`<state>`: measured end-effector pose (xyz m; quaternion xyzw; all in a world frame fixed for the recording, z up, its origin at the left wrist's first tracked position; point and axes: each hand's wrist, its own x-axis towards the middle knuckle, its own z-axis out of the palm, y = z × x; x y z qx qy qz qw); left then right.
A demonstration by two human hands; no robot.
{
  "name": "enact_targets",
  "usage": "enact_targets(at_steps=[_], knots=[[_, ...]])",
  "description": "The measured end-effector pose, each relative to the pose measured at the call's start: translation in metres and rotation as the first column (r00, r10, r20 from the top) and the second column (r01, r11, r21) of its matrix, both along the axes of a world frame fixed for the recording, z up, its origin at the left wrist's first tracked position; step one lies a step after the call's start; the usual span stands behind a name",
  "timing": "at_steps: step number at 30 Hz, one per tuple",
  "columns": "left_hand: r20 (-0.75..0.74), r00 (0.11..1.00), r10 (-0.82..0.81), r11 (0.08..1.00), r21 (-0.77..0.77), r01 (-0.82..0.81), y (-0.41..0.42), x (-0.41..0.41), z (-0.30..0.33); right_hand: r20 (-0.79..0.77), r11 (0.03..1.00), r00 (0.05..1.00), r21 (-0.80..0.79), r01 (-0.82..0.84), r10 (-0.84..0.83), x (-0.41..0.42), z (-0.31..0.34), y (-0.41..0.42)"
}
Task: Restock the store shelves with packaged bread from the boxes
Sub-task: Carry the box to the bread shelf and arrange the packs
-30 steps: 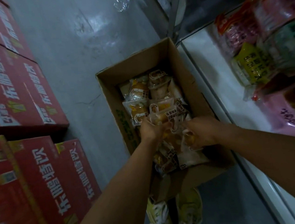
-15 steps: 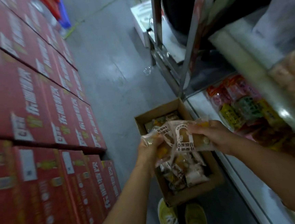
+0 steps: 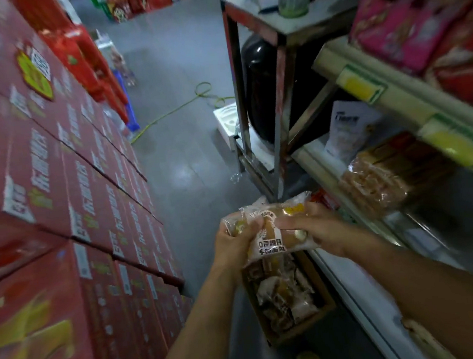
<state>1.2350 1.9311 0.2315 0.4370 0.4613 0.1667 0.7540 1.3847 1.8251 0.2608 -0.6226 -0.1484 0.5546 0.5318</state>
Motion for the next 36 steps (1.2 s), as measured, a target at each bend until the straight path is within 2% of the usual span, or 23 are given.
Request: enact_targets(at_steps=[4, 9, 13, 21, 24, 29, 36], knots=[[0.054, 0.998, -0.025, 0.998, 0.064, 0.022, -0.013, -0.019, 0.056, -0.005, 0.997, 0.998, 0.05, 0.055, -0.055, -0.019, 0.055, -0.033], [0.108, 0.987, -0.121, 0.979, 0.176, 0.101, -0.043, -0.037, 0.125, 0.122, 0.973, 0.97, 0.126, 0.195, -0.21, -0.049, 0.122, -0.088], [0.159, 0.959, -0.234, 0.948, 0.258, 0.188, -0.072, -0.045, 0.182, 0.159, 0.936, 0.934, 0.201, 0.288, -0.321, -0.07, 0.167, -0.132], [0.287, 0.864, -0.414, 0.903, 0.25, 0.35, -0.144, -0.04, 0.266, 0.241, 0.885, 0.867, 0.288, 0.364, -0.435, -0.092, 0.248, -0.217], [0.329, 0.817, -0.473, 0.875, 0.281, 0.394, -0.168, -0.029, 0.289, 0.288, 0.848, 0.81, 0.321, 0.422, -0.511, -0.092, 0.276, -0.255], [0.391, 0.716, -0.578, 0.812, 0.365, 0.456, -0.211, 0.0, 0.335, 0.365, 0.739, 0.651, 0.44, 0.509, -0.666, -0.088, 0.328, -0.323], [0.421, 0.589, -0.69, 0.721, 0.472, 0.507, -0.283, 0.034, 0.39, 0.385, 0.652, 0.534, 0.553, 0.519, -0.752, -0.08, 0.385, -0.414]])
